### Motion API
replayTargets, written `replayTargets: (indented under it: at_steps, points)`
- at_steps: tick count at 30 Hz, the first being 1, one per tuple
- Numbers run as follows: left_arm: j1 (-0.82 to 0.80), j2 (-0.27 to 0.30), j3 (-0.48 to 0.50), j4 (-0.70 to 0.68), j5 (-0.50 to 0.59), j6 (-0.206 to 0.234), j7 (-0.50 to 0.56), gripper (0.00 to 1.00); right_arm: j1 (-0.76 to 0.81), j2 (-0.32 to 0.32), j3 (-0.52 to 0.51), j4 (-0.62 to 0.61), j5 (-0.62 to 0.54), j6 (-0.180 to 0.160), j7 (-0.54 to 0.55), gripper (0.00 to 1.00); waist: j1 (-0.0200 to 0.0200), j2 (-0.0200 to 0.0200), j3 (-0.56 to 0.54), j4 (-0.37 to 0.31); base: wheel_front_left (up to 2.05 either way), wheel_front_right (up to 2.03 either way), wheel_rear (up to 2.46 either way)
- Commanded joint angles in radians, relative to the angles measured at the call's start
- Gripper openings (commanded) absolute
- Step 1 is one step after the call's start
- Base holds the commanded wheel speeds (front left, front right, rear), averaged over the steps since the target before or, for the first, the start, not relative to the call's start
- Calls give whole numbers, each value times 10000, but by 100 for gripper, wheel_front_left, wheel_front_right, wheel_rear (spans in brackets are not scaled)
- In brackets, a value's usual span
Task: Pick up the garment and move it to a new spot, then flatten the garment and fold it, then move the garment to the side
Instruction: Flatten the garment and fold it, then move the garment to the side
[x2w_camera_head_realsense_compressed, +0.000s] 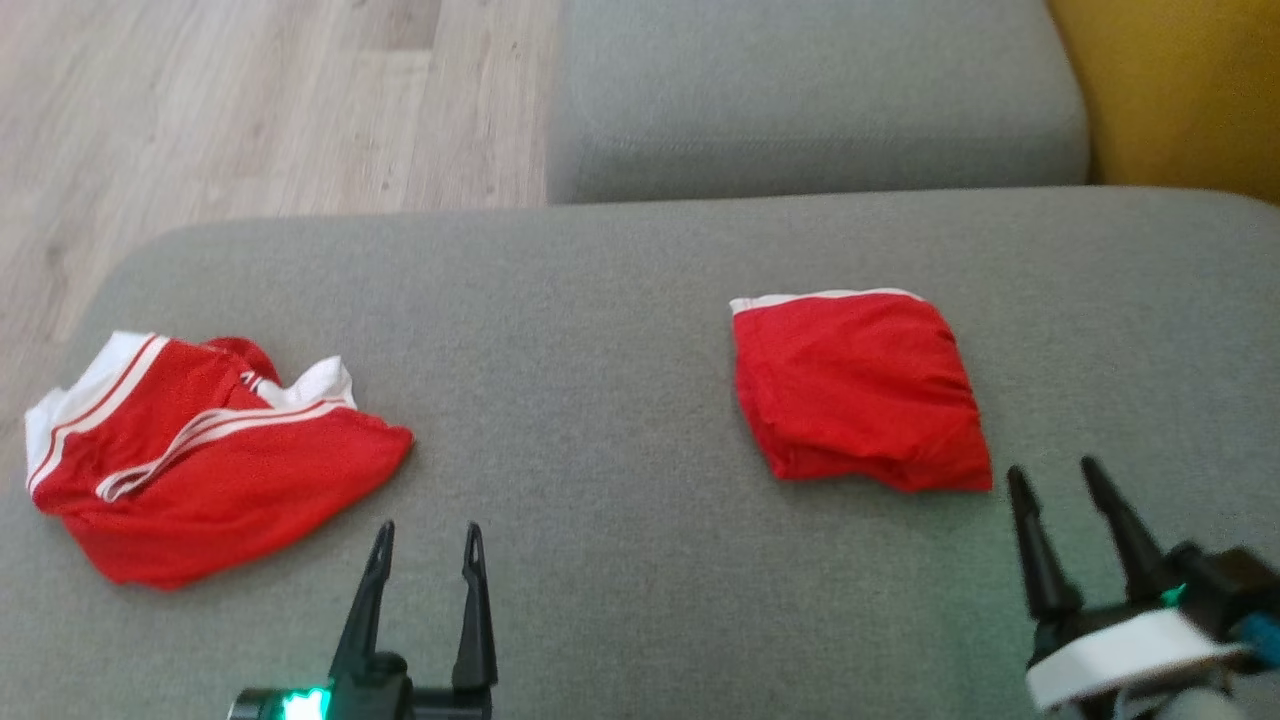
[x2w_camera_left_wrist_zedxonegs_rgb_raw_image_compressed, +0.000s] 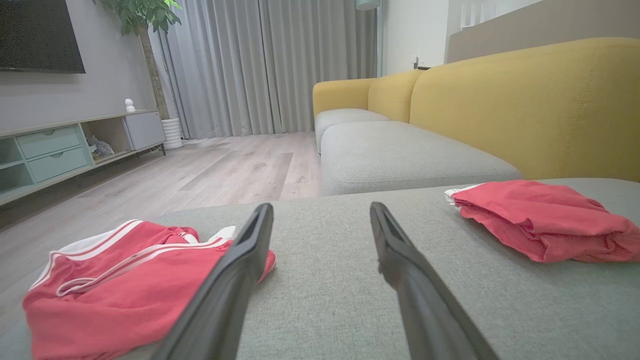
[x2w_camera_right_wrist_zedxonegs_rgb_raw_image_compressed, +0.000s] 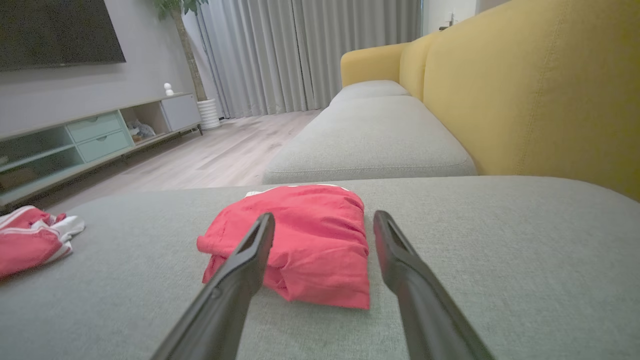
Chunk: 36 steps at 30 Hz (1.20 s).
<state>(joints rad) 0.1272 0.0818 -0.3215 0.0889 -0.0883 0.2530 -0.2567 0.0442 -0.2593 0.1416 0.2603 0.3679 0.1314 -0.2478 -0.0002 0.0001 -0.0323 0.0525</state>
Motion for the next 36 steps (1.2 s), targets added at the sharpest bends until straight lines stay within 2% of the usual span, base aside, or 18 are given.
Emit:
replayTargets:
  at_steps: [1,4,10,36]
  points:
    - [-130,-24,354,-246,22,-151,-51,100,59,0,206,-488,-433,-7,-134,100,2,-1,-232,-126,0,0,0]
    - [85,-31,445,-185,72,-240,-51,100,503,292,277,-697,-970,-7,-136,100,2,-1,-439,-165,0,0,0]
    - [342,-71,619,-11,144,-342,-51,100,959,716,299,-851,-1282,-7,-138,100,2,-1,-707,-208,0,0,0]
    - [435,-260,892,495,217,-633,-51,100,1111,1068,-27,-651,-1607,-7,-139,100,2,-1,-1010,-179,0,0,0]
